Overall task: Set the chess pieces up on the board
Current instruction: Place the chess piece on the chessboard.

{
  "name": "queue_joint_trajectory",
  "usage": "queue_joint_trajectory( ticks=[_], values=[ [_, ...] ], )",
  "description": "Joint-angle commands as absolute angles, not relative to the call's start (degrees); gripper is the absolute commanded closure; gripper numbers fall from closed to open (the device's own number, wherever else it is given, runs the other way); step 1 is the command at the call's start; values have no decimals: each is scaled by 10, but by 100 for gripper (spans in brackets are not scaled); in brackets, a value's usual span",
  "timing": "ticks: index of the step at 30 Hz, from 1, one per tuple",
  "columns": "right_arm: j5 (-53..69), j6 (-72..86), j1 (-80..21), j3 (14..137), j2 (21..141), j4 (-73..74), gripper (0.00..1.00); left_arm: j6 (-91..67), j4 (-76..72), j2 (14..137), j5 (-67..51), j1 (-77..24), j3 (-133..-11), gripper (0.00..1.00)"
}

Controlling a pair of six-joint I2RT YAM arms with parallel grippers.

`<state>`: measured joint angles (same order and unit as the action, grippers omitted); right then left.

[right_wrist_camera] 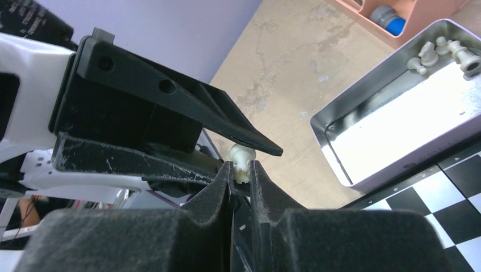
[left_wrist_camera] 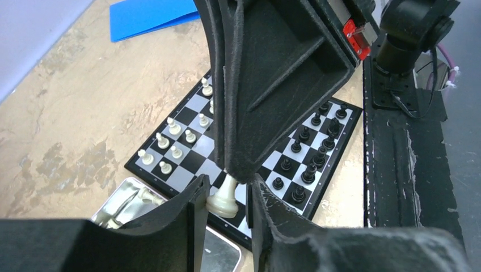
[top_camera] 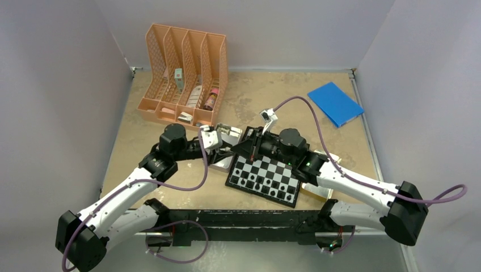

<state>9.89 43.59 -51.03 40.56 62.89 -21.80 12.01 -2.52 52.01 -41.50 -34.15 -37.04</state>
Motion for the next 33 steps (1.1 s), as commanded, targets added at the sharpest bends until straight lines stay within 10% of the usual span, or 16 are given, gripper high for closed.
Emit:
queue_joint_trajectory(
  ticks=[1,12,17,33],
  values=[
    [24,409,-508,459,648,-166,88,84,-20,520,-396,-354,-386,68],
    [-116,383,-479,568,700,94,88,93,53,484,-381,-353,-410,44],
    [-135,384,-406,607,741,185,88,97,94,441,-359,-354,-412,13],
    [-190,393,-235,706,838,377,87,84,127,356,-374,-354,-366,10]
  ],
)
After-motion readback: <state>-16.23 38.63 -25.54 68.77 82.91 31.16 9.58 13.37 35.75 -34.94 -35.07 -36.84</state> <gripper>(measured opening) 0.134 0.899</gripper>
